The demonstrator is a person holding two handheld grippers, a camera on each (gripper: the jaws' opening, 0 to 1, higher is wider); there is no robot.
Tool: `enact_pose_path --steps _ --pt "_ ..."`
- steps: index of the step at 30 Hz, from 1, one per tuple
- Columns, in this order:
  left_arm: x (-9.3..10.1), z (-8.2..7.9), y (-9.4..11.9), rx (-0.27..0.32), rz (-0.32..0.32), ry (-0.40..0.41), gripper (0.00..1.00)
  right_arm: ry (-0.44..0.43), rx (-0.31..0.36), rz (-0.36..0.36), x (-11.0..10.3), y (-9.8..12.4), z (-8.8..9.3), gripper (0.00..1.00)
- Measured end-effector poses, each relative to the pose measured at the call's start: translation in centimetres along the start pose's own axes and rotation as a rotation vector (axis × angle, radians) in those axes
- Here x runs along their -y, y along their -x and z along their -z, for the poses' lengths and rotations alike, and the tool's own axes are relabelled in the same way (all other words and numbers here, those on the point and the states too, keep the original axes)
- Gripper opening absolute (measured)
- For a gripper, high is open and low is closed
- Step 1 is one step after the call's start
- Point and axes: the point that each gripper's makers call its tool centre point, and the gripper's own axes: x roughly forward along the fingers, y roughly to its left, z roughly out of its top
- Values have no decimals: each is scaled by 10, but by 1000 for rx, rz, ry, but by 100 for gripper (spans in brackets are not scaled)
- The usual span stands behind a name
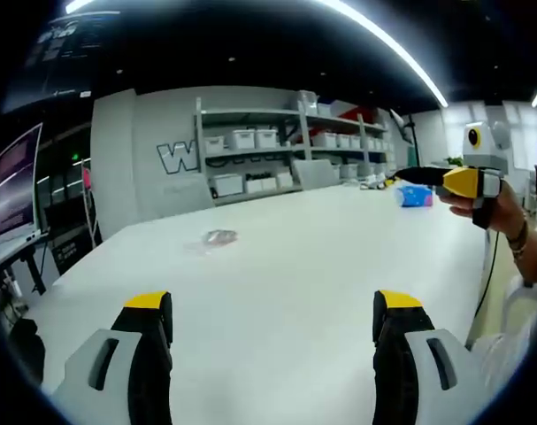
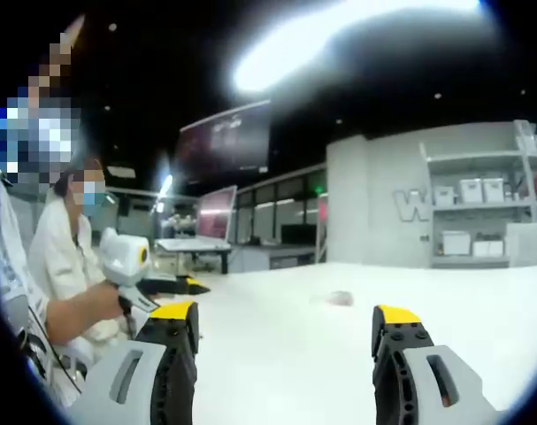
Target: Open the resealable bag by pulling the two sides of the seal apart until the entire bag opening is separated and visibly accessible.
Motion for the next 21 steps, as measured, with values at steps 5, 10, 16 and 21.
enact_pose_path --steps 5,10,16,21 --pt "0 0 0 -1 1 -2 93 -1 -1 -1 0 0 0 81" --pt "0 1 0 -4 1 -2 93 1 0 -2 -1 0 0 81" --pt "0 0 0 -4 0 -3 93 0 1 -2 0 0 0 81" --pt "0 1 -1 -7 1 -3 93 0 -1 -2 0 0 0 81"
